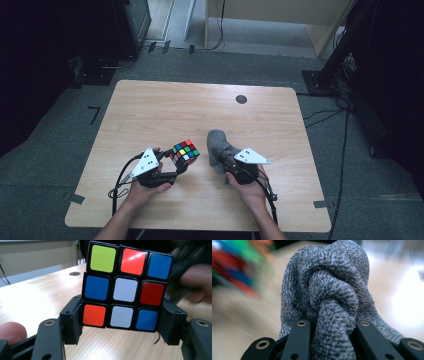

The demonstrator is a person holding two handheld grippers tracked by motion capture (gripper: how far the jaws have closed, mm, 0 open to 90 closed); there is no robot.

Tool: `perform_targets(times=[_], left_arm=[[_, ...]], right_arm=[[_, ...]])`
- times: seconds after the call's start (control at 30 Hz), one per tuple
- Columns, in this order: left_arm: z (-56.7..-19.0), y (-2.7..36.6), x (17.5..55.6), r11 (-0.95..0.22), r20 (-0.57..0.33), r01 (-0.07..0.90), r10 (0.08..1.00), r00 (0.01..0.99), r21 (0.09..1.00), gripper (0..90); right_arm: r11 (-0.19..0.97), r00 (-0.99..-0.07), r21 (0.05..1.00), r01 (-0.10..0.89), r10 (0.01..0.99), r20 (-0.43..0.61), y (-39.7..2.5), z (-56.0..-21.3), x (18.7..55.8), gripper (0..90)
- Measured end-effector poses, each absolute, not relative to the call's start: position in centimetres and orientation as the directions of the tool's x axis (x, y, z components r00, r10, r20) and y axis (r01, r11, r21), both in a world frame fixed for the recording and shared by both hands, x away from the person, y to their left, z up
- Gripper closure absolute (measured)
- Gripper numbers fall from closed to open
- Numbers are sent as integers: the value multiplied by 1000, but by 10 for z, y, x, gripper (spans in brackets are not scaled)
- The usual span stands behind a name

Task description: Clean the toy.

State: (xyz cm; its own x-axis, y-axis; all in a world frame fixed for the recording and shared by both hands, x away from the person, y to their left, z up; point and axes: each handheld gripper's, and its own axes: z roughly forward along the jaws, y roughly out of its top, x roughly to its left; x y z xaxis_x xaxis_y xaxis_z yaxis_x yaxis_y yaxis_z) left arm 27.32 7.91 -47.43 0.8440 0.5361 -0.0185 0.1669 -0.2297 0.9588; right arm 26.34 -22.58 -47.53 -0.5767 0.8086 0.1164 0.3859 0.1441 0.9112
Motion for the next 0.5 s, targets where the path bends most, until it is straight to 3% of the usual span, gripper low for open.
perform_targets(times=[0.2, 0.5], left_arm=[[-477, 63, 264, -289, 33, 130, 499, 866, 948, 329], [-478, 55, 252, -297, 82, 64, 453, 888, 953, 340]], right_arm=[[78, -743, 981, 180, 664, 84, -201, -422, 227, 745], [32, -785, 963, 269, 586, 200, -188, -433, 226, 726]])
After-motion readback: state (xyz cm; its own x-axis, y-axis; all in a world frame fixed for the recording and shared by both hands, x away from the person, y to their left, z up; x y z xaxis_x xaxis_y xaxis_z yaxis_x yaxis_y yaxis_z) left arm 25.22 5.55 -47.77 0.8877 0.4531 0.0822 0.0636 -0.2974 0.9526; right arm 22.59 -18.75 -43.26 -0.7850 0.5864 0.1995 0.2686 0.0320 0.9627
